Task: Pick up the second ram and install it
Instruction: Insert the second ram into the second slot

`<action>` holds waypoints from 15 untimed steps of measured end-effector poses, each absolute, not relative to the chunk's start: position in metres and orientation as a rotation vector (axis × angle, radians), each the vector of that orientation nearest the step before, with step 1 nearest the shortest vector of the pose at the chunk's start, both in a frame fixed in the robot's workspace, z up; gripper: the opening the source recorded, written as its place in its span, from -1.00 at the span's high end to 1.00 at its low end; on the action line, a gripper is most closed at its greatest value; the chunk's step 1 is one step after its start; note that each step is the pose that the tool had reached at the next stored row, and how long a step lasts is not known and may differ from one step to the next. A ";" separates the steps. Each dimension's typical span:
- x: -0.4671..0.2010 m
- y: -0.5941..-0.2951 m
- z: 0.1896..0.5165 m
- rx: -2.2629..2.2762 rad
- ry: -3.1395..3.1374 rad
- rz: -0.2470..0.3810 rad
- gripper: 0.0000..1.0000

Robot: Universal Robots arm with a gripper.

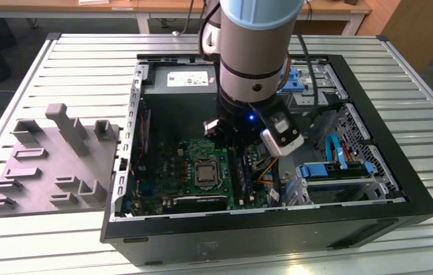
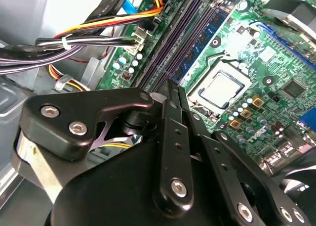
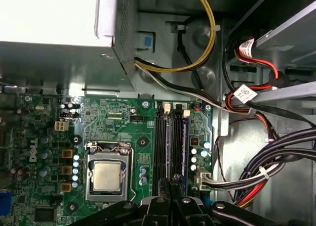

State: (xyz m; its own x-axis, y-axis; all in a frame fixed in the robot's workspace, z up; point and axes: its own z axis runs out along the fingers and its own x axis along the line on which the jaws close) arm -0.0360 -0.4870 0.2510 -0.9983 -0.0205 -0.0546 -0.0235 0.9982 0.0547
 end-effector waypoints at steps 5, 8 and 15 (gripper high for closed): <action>-0.036 -0.487 0.245 -0.031 3.086 0.085 0.75; -0.036 -0.487 0.241 -0.029 3.086 0.085 0.75; -0.036 -0.487 0.231 -0.023 3.086 0.085 0.75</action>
State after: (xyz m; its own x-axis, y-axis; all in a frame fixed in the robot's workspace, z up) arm -0.0360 -0.4870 0.2315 -0.9984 -0.0136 -0.0546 -0.0166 0.9984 0.0547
